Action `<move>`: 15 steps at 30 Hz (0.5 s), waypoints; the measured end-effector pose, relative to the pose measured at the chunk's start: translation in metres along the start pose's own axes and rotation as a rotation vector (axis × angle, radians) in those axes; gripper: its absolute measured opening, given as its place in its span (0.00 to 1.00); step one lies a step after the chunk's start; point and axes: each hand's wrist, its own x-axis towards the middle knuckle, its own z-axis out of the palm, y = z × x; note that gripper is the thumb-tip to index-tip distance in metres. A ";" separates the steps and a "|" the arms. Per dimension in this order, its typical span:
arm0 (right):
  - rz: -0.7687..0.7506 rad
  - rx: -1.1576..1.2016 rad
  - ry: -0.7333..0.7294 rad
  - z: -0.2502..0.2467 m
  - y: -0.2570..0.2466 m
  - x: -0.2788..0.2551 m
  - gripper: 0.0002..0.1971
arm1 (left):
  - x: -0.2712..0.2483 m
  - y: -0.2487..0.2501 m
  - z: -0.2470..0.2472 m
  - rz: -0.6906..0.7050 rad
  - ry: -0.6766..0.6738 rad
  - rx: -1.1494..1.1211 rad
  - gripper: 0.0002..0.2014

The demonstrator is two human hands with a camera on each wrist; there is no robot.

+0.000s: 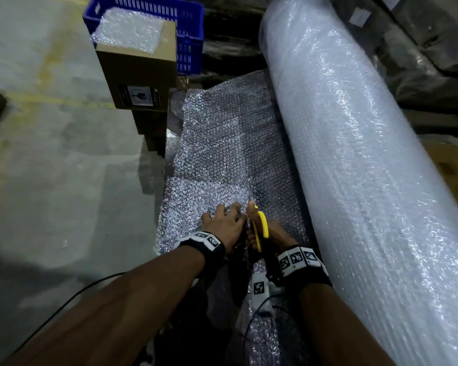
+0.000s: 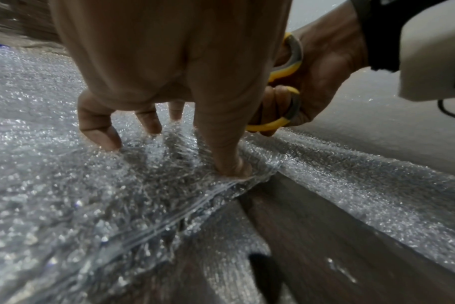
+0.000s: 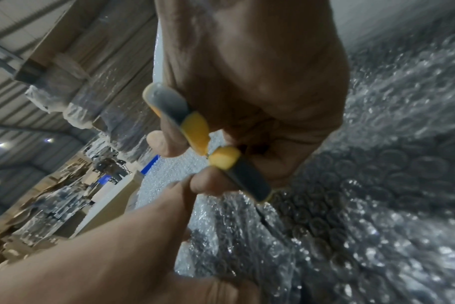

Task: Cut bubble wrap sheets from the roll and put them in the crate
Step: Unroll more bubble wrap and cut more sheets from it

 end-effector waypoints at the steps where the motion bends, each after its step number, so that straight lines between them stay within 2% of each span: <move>1: -0.009 -0.011 -0.006 -0.002 0.000 -0.002 0.30 | 0.001 0.000 0.000 0.001 0.005 -0.006 0.44; 4: -0.019 -0.004 -0.127 -0.006 0.001 -0.004 0.33 | 0.003 0.000 0.001 -0.010 0.020 -0.026 0.37; 7: 0.073 0.071 -0.293 -0.007 -0.002 -0.010 0.36 | 0.005 0.001 0.002 -0.021 0.019 -0.029 0.31; 11: 0.098 0.079 -0.341 -0.010 -0.005 -0.021 0.37 | 0.004 0.002 0.002 -0.029 0.037 -0.024 0.25; 15: 0.075 0.165 -0.238 -0.014 0.002 -0.041 0.31 | 0.001 0.000 0.000 -0.004 0.039 0.001 0.29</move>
